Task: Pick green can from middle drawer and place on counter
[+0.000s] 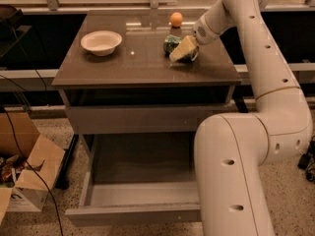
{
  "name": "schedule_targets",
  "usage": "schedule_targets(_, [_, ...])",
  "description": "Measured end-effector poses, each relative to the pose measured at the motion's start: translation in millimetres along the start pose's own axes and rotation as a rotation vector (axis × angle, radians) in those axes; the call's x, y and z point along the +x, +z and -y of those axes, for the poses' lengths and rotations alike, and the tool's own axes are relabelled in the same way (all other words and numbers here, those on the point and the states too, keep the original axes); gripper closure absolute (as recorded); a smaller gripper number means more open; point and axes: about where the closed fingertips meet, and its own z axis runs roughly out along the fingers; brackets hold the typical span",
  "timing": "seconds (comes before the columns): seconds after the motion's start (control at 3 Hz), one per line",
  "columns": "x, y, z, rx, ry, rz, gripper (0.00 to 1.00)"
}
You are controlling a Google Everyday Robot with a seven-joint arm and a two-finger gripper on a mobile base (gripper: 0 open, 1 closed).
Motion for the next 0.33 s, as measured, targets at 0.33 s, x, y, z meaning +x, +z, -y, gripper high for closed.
schedule_targets(0.33, [0.0,0.0,0.0,0.0,0.0,0.0,0.0])
